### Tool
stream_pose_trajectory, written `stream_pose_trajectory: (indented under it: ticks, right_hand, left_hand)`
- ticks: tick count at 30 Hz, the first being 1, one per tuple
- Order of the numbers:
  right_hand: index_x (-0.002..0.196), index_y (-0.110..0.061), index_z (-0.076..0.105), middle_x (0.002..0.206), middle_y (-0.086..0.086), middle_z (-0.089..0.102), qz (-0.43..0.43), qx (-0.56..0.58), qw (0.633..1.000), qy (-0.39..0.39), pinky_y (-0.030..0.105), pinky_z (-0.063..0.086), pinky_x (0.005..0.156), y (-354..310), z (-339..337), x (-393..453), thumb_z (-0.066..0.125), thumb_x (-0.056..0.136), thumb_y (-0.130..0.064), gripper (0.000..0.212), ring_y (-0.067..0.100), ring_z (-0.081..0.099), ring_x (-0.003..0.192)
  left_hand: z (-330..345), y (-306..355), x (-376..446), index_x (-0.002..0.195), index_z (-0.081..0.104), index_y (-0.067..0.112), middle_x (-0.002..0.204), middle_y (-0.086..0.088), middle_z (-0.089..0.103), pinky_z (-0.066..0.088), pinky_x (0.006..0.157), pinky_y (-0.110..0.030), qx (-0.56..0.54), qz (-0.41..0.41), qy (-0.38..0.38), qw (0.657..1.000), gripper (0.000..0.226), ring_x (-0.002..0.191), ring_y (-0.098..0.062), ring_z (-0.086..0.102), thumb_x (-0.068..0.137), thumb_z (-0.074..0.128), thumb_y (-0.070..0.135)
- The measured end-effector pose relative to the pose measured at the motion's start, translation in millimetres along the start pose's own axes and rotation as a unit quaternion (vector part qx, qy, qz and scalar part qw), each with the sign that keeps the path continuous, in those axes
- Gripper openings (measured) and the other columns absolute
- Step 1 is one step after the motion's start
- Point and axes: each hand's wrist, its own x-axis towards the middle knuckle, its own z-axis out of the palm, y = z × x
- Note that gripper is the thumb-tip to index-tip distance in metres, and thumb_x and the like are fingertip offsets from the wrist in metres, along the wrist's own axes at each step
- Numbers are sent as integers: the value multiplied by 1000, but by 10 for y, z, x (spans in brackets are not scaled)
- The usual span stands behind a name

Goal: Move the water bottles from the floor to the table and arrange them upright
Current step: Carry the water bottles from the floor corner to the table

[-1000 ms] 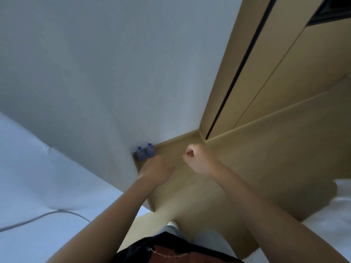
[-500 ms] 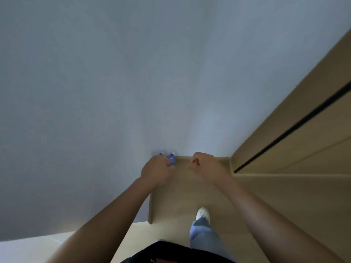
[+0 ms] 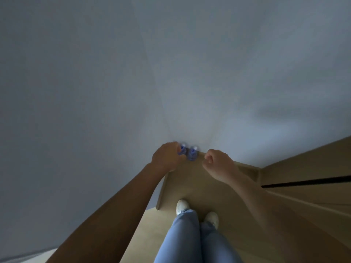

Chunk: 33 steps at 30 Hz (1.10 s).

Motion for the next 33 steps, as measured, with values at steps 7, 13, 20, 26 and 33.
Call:
stream_pose_trajectory:
  ticks: [7, 13, 20, 26, 33]
  right_hand:
    - [99, -6, 58, 99, 9, 63, 24, -11, 999, -18, 31, 43, 74, 387, 489, 726, 53, 84, -22, 22, 24, 58, 89]
    - [120, -13, 48, 122, 6, 53, -8, -62, 998, -26, 29, 39, 83, 803, 1051, 1312, 52, 87, -29, 37, 24, 53, 110]
    - [118, -13, 47, 117, 4, 51, -7, -53, 998, -31, 27, 34, 76, 1228, 1652, 1936, 52, 87, -28, 35, 23, 52, 106]
    - [119, -12, 44, 118, 7, 49, -21, -76, 997, -15, 28, 33, 75, 1528, 2042, 2411, 52, 86, -27, 37, 26, 50, 108]
    - [137, -14, 35, 130, 9, 43, -25, -87, 996, -20, 34, 40, 90, 1779, 2460, 2956, 53, 88, -29, 55, 28, 44, 119]
  left_hand:
    - [527, -437, 643, 108, 55, 17, 109, -1, 59, 41, 85, -28, 27, -53, -39, 997, 26, 101, -18, 55, 87, 55, 33]
    - [1044, -733, 1240, 109, 55, 12, 107, -4, 60, 43, 80, -29, 89, -35, -16, 995, 28, 98, -21, 58, 87, 52, 29]
    - [1728, -1021, 2015, 114, 54, 11, 118, -7, 58, 43, 88, -31, 108, -43, -40, 992, 28, 110, -23, 55, 89, 51, 24]
    - [2245, -1229, 2530, 105, 52, 7, 110, -10, 57, 44, 80, -32, 120, -39, -64, 990, 20, 100, -26, 56, 87, 47, 16]
    - [2677, -1515, 3068, 115, 49, 5, 116, -15, 53, 43, 84, -34, 109, -26, -28, 993, 26, 106, -29, 53, 92, 45, 16]
